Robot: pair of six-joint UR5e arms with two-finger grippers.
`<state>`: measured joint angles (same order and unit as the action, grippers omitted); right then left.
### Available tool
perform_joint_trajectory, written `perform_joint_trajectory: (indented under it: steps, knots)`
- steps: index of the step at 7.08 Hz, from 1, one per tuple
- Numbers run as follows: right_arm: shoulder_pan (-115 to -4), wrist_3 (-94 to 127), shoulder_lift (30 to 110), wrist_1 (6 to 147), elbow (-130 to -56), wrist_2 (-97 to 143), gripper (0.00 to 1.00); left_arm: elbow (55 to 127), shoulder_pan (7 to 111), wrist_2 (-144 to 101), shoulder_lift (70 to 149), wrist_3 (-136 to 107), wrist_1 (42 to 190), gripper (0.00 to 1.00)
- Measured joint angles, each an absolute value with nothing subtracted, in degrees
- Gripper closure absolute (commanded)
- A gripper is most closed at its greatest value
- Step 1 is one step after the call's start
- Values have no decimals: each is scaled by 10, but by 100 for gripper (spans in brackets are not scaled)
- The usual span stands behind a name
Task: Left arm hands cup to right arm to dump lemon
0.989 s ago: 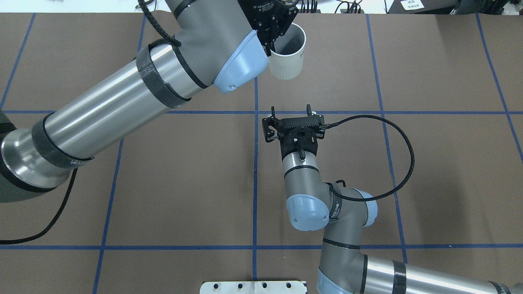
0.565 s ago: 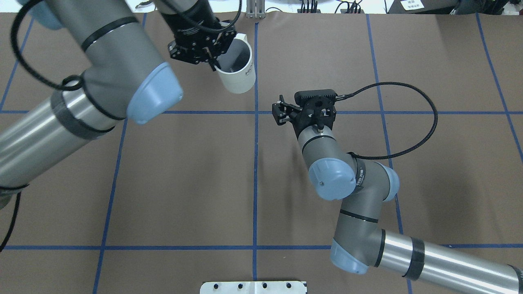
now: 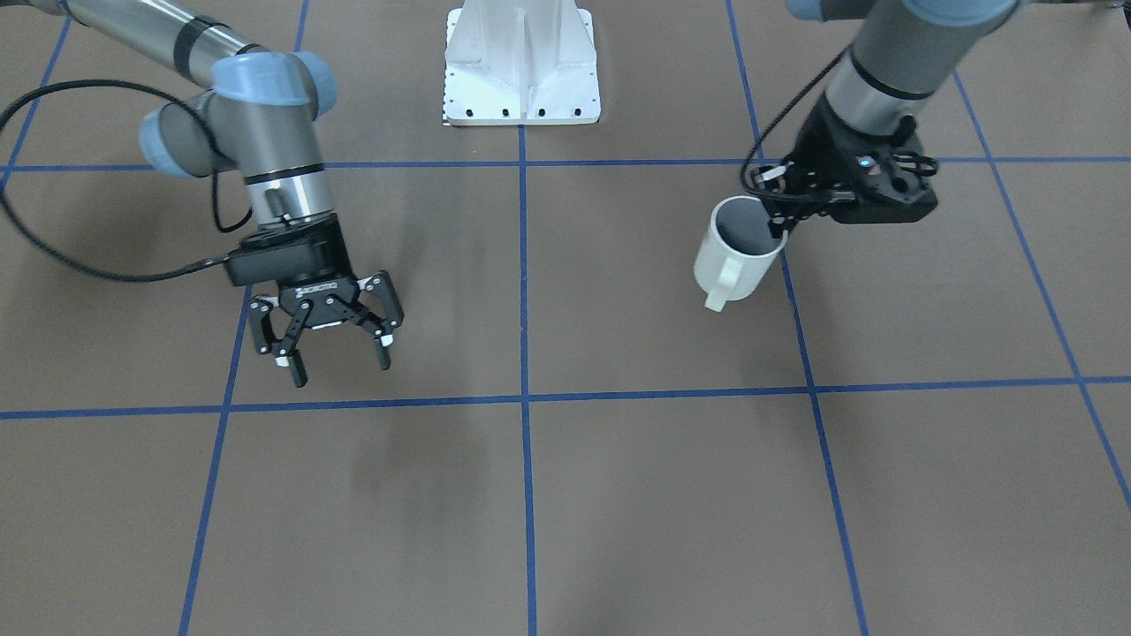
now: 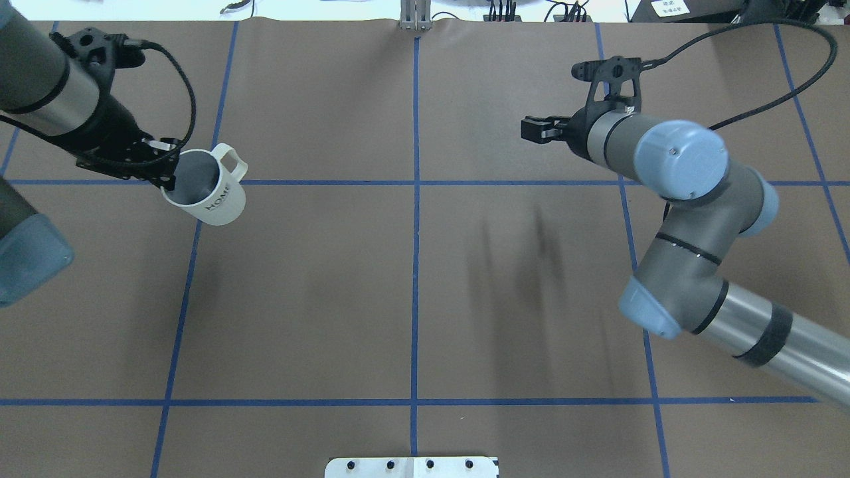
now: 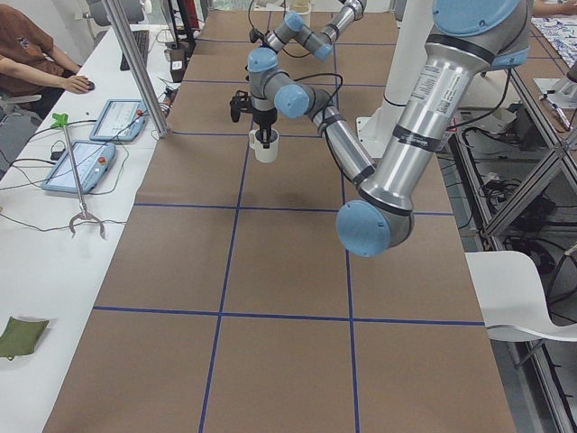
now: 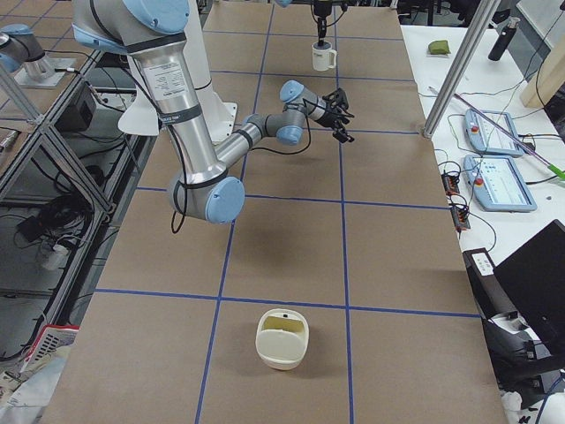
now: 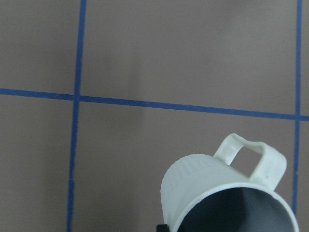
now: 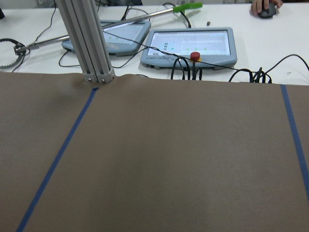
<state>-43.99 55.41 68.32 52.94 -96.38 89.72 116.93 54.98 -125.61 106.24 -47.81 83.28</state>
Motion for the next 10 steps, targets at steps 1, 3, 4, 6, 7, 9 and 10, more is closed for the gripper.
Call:
perform_joint_trajectory:
  steps: [1, 3, 4, 6, 7, 9, 10]
  knots:
    - [-503, 513, 694, 548, -964, 998, 0, 1171, 572, -1264, 1000, -429, 877, 100]
    - [-582, 444, 703, 622, -970, 1109, 0, 1156, 622, -1299, 915, -319, 914, 100]
    - [-603, 426, 704, 664, -971, 1136, 0, 1140, 642, -1308, 891, -268, 918, 100]
    - [-621, 387, 704, 721, -972, 1155, 0, 1104, 656, -1320, 875, -232, 931, 100]
    - [-622, 379, 704, 729, -970, 1157, 0, 1083, 656, -1329, 876, -231, 942, 100]
    - [-622, 375, 703, 734, -967, 1158, 0, 1044, 653, -1337, 890, -231, 951, 84]
    - [-623, 375, 703, 734, -967, 1161, 0, 1032, 653, -1337, 897, -231, 951, 45]
